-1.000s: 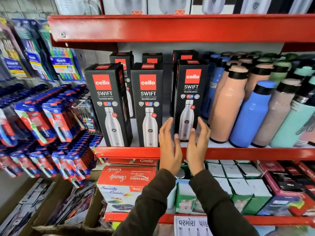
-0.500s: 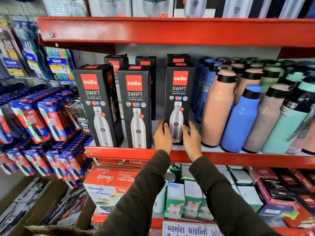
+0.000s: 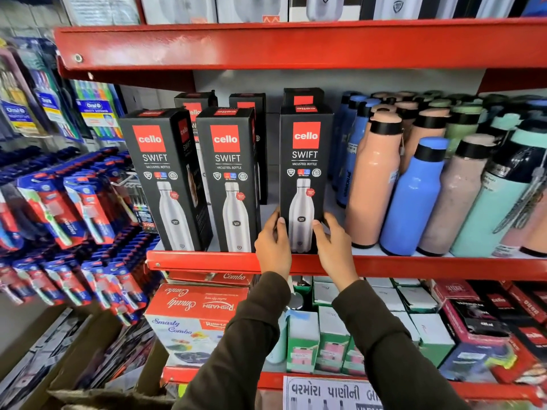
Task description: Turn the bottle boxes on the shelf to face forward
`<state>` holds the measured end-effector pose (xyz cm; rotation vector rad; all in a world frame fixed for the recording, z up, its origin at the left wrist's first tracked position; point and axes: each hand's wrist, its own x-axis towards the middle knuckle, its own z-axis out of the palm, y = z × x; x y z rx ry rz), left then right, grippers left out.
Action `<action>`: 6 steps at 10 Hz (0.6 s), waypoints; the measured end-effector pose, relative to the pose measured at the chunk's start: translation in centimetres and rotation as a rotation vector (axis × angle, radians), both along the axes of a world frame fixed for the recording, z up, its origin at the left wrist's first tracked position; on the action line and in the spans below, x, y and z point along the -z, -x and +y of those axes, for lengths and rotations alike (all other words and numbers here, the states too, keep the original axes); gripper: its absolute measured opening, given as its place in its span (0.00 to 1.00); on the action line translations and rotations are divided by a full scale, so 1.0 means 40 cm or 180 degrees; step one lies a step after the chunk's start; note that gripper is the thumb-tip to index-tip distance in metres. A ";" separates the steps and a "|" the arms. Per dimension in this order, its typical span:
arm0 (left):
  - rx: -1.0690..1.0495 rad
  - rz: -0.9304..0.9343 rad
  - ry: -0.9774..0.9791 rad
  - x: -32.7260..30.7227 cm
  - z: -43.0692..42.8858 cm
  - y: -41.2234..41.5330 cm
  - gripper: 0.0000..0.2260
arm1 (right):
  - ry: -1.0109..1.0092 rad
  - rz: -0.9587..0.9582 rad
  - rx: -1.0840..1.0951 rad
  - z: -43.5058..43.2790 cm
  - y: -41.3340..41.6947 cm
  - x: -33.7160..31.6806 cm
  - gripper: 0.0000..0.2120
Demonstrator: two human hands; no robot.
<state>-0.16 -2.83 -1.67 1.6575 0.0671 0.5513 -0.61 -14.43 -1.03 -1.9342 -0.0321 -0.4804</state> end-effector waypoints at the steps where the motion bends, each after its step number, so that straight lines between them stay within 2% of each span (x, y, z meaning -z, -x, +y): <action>1: 0.0028 -0.0039 0.0024 0.010 0.003 0.017 0.16 | 0.0019 -0.0061 -0.0036 -0.006 0.014 0.012 0.19; 4: 0.0100 -0.0032 0.0075 0.009 0.006 0.043 0.16 | 0.0076 -0.0035 -0.0035 -0.009 0.040 0.007 0.19; 5: 0.0115 -0.0109 0.0233 0.016 0.004 0.045 0.17 | 0.0025 0.0024 -0.0115 -0.016 0.037 0.007 0.20; 6: 0.0109 -0.0419 0.0062 0.013 -0.004 0.067 0.18 | -0.0254 0.0039 -0.0113 -0.037 0.054 -0.012 0.22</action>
